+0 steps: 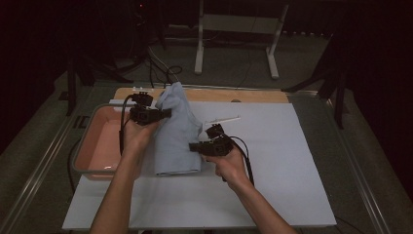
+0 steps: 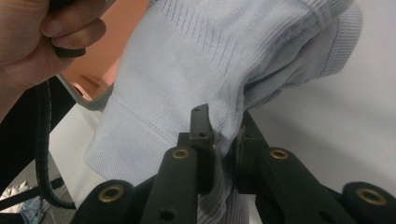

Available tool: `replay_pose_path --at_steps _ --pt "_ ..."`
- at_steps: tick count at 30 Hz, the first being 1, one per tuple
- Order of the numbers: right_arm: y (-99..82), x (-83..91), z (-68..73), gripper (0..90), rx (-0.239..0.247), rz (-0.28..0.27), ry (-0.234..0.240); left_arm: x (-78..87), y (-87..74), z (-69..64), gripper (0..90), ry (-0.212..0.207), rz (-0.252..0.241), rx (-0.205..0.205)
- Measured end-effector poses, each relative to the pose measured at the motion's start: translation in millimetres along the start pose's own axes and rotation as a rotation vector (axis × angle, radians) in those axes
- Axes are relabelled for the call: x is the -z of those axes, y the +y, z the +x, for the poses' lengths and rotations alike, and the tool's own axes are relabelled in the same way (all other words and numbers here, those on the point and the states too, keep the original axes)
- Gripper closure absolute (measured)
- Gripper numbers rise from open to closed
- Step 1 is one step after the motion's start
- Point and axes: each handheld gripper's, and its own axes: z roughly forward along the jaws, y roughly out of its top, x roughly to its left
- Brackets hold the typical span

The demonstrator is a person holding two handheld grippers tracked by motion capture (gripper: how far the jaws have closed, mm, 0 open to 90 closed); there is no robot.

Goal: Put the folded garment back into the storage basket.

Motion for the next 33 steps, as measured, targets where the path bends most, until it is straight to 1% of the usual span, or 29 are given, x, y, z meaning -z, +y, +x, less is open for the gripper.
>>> replay_pose_path --at_steps 8,13,21,33 --pt "7.5 -4.5 4.2 81.7 0.005 -0.007 -0.001 5.6 5.2 5.1 82.1 0.012 -0.01 0.002" --pt "14.3 -8.3 8.5 81.6 0.007 -0.011 0.003 9.4 7.6 10.7 82.1 0.022 -0.015 0.01" --pt "19.0 -16.8 14.6 81.7 0.002 -0.01 0.006 13.8 9.8 17.7 82.1 0.04 -0.01 0.014" --pt "25.9 -28.3 25.2 81.7 -0.002 -0.016 0.017 24.8 13.3 26.6 82.1 0.062 -0.021 0.024"
